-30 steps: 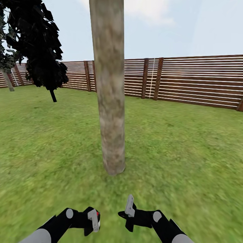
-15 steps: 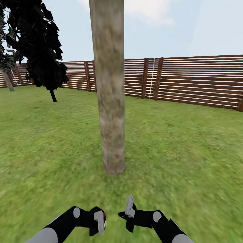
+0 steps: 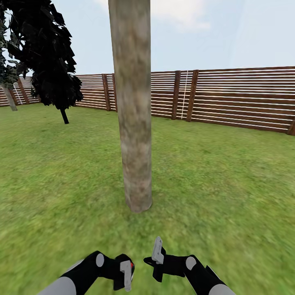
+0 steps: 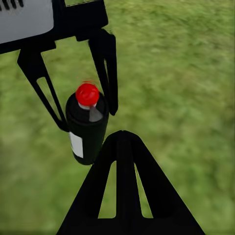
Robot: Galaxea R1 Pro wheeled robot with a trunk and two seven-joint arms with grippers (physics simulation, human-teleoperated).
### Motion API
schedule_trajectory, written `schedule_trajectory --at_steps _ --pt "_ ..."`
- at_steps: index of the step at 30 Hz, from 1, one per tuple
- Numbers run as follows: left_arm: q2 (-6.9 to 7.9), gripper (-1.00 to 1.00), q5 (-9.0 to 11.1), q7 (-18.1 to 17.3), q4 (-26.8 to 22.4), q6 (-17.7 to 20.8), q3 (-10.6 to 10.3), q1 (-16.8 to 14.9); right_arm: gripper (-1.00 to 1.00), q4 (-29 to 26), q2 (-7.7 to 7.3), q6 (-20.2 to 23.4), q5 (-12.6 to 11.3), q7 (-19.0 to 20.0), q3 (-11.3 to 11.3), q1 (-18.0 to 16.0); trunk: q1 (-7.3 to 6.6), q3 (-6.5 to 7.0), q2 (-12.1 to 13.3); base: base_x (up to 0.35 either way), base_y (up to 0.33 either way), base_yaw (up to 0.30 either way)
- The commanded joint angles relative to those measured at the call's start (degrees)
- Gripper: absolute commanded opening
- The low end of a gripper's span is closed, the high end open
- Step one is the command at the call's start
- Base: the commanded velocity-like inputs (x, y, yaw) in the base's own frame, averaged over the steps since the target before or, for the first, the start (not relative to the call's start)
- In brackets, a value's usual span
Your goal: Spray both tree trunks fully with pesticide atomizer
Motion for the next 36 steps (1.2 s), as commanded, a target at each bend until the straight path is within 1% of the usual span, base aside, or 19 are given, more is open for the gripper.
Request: schedule_trajectory --at_steps 1,5,10,15,23,36 --pt "-0.28 -1.00 0.0 0.0 -0.3 0.0 0.0 0.0 -1.00 0.0 0.00 0.0 0.0 0.0 0.0 0.0 0.00 0.00 0.0 0.000 0.000 0.000" --pt "-0.80 -1.00 -0.3 0.0 -1.6 0.1 0.0 0.0 -1.00 0.0 0.00 0.0 0.0 0.0 0.0 0.0 0.00 0.00 0.0 0.000 0.000 0.000" --pt "-1.87 -1.00 -0.4 0.1 -1.8 0.2 0.0 0.0 -1.00 0.0 0.00 0.0 0.0 0.0 0.0 0.0 0.00 0.00 0.0 0.000 0.000 0.000" --pt "-2.49 -1.00 -0.3 0.1 -1.8 0.1 0.1 0.0 -1.00 0.0 0.00 0.0 0.0 0.0 0.0 0.0 0.00 0.00 0.0 0.000 0.000 0.000" --pt "-3.20 -1.00 -0.2 0.1 -1.7 0.0 0.1 0.0 -1.00 0.0 0.00 0.0 0.0 0.0 0.0 0.0 0.00 0.00 0.0 0.000 0.000 0.000" --pt "-3.45 -1.00 0.0 0.0 -1.7 -0.2 0.1 0.0 -1.00 0.0 0.00 0.0 0.0 0.0 0.0 0.0 0.00 0.00 0.0 0.000 0.000 0.000"
